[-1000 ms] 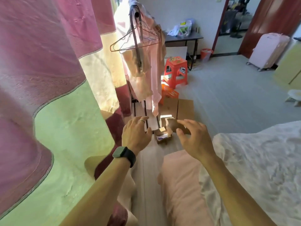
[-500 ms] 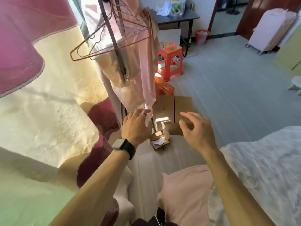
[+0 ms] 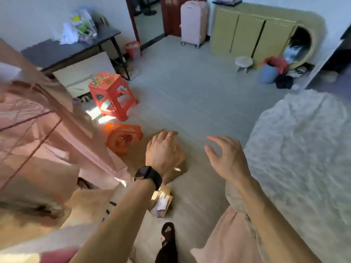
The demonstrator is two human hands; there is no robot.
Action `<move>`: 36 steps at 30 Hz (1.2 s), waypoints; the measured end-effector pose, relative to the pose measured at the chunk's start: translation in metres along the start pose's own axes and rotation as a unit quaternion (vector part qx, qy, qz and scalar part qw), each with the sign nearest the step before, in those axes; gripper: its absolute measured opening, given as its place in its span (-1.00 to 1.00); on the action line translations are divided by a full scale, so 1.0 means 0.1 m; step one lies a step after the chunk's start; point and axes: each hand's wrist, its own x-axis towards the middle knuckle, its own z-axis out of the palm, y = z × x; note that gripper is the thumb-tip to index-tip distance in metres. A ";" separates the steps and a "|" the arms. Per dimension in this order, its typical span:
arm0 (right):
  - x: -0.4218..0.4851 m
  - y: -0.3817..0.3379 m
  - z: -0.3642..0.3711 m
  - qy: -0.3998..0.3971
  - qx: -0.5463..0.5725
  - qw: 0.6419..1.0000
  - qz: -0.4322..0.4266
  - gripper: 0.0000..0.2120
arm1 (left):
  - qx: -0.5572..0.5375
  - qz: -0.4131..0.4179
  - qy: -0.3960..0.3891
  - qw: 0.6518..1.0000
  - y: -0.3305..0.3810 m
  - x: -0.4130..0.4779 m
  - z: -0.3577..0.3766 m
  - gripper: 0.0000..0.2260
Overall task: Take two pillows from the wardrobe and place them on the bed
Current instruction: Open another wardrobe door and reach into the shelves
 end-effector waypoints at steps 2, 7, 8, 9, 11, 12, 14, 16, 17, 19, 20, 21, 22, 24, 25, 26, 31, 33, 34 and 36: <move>0.17 0.06 -0.03 0.040 -0.011 0.998 0.039 -0.73 | -0.002 0.056 -0.021 0.998 0.14 0.38 0.05 -0.57; 0.53 0.26 -0.18 0.108 -0.053 0.985 0.123 -0.73 | -0.047 0.130 -0.048 0.989 0.51 1.16 0.18 -0.59; 0.59 0.31 -0.22 0.112 -0.057 0.982 0.140 -0.73 | -0.054 0.141 -0.057 0.987 0.59 1.28 0.22 -0.59; 0.65 0.36 -0.27 0.114 -0.059 0.979 0.155 -0.74 | -0.059 0.152 -0.067 0.984 0.68 1.38 0.25 -0.59; 0.76 0.49 -0.38 0.124 -0.074 0.976 0.166 -0.71 | -0.071 0.173 -0.080 0.979 0.86 1.57 0.33 -0.59; 0.82 0.57 -0.43 0.127 -0.079 0.974 0.169 -0.70 | -0.081 0.179 -0.078 0.977 0.93 1.66 0.36 -0.59; 1.01 0.73 -0.54 0.125 -0.078 0.972 0.186 -0.71 | -0.090 0.182 -0.071 0.977 1.06 1.90 0.40 -0.59; 1.21 0.94 -0.62 0.134 -0.082 0.967 0.201 -0.69 | -0.078 0.200 -0.069 0.974 1.19 2.16 0.43 -0.59; 1.31 1.04 -0.65 0.140 -0.085 0.965 0.204 -0.67 | -0.072 0.210 -0.067 0.973 1.26 2.30 0.45 -0.59; 1.58 1.28 -0.76 0.160 -0.077 0.960 0.217 -0.68 | -0.067 0.222 -0.065 0.971 1.47 2.65 0.50 -0.60; 1.74 1.42 -0.82 0.169 -0.070 0.957 0.223 -0.71 | -0.065 0.227 -0.063 0.970 1.60 2.84 0.53 -0.60; 1.90 1.56 -0.90 0.176 -0.063 0.956 0.225 -0.73 | -0.062 0.233 -0.059 0.969 1.74 3.04 0.57 -0.60; 2.07 1.71 -0.97 0.180 -0.062 0.956 0.222 -0.74 | -0.059 0.241 -0.056 0.967 1.90 3.24 0.61 -0.60; 2.45 2.02 -1.16 0.183 -0.059 0.956 0.220 -0.73 | -0.054 0.245 -0.059 0.966 2.25 3.66 0.67 -0.60; 2.65 2.18 -1.26 0.182 -0.056 0.955 0.228 -0.72 | -0.053 0.246 -0.061 0.966 2.44 3.85 0.68 -0.60; 2.83 2.32 -1.36 0.184 -0.055 0.954 0.231 -0.71 | -0.054 0.252 -0.059 0.965 2.62 4.03 0.68 -0.60; 3.73 2.95 -1.76 0.188 -0.073 0.952 0.231 -0.66 | -0.048 0.279 -0.041 0.958 3.41 4.92 0.71 -0.60; 4.06 3.16 -1.86 0.193 -0.077 0.948 0.240 -0.71 | -0.050 0.284 -0.032 0.957 3.66 5.29 0.72 -0.60; 4.25 3.27 -1.90 0.194 -0.079 0.946 0.247 -0.72 | -0.054 0.287 -0.029 0.956 3.78 5.49 0.74 -0.60; 4.60 3.50 -1.97 0.195 -0.087 0.942 0.258 -0.73 | -0.057 0.299 -0.023 0.952 4.01 5.89 0.80 -0.60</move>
